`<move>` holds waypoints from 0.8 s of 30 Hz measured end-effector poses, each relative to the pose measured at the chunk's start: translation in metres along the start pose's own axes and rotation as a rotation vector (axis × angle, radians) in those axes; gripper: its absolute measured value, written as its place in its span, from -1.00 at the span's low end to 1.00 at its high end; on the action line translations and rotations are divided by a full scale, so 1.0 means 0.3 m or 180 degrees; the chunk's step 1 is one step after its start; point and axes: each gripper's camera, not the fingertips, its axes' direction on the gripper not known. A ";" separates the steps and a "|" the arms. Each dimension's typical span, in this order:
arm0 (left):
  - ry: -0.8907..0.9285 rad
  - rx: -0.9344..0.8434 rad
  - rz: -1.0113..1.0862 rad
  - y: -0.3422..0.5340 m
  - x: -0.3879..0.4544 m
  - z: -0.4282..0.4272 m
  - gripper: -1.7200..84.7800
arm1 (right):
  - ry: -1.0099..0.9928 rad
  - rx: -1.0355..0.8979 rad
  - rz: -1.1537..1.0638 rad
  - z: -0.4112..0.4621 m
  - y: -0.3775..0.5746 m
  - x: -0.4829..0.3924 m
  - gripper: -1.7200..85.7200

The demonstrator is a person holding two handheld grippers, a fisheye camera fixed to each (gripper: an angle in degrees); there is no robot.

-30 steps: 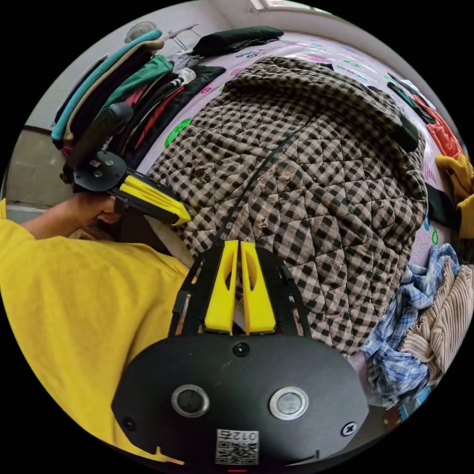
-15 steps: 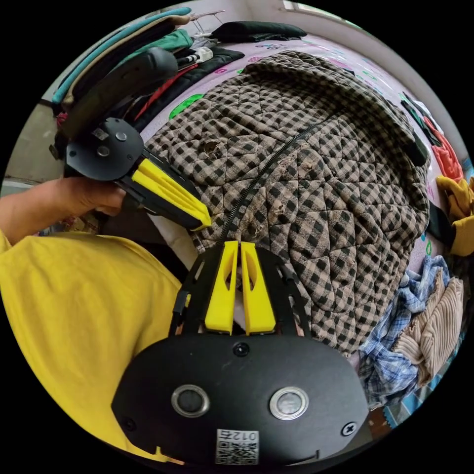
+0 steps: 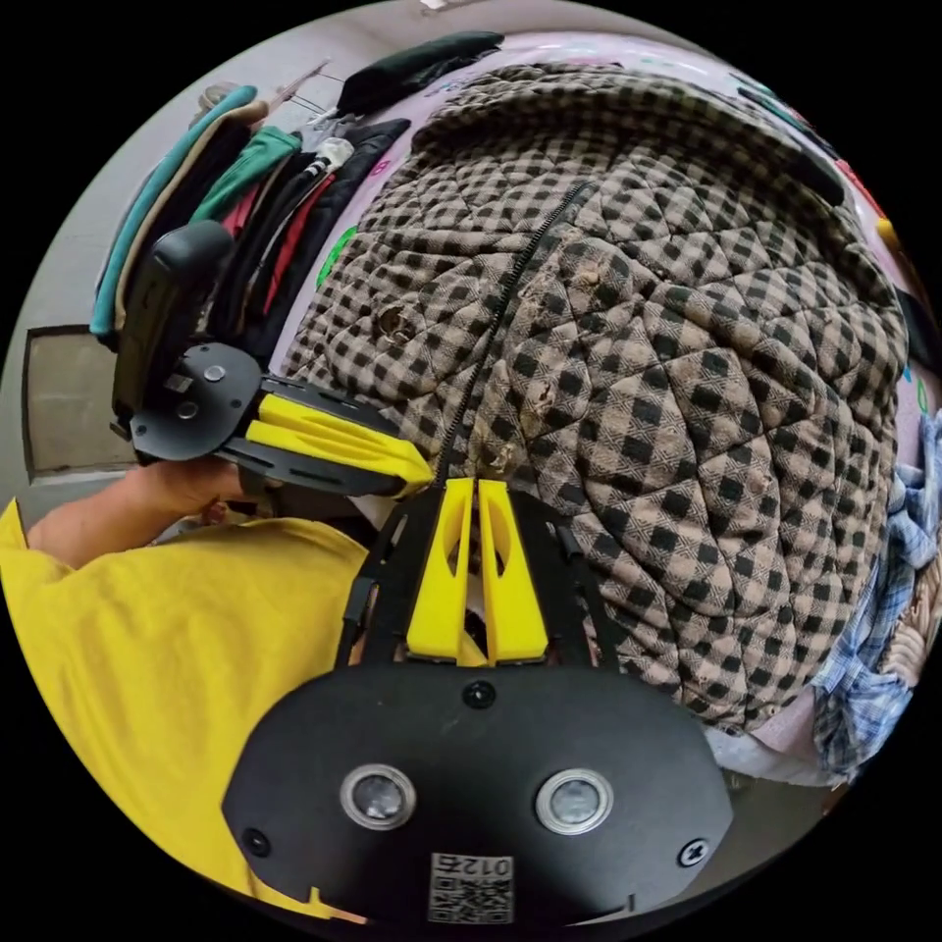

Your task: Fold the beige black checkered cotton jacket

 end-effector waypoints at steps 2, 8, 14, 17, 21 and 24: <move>0.0012 0.0130 -0.0002 0.030 -0.007 -0.046 -0.94 | 0.0018 0.0003 -0.0119 -0.037 0.018 -0.002 -0.94; -0.0285 0.1042 -0.0998 0.347 -0.174 -0.338 -0.92 | -0.0124 0.0553 -0.0048 -0.275 0.170 0.031 -0.93; 0.0137 0.0850 -0.1597 0.568 -0.439 -0.352 -0.81 | 0.0074 0.0979 0.0693 -0.508 0.409 0.298 -0.89; 0.0441 0.0752 -0.1626 0.596 -0.497 -0.297 -0.77 | 0.0060 0.1022 0.1123 -0.577 0.522 0.469 -0.85; 0.0598 0.0596 -0.1579 0.581 -0.507 -0.234 -0.76 | 0.0003 0.0945 0.1497 -0.599 0.612 0.627 -0.80; 0.0522 0.0450 -0.1447 0.551 -0.484 -0.203 -0.76 | -0.0311 0.0985 0.1659 -0.597 0.656 0.719 -0.77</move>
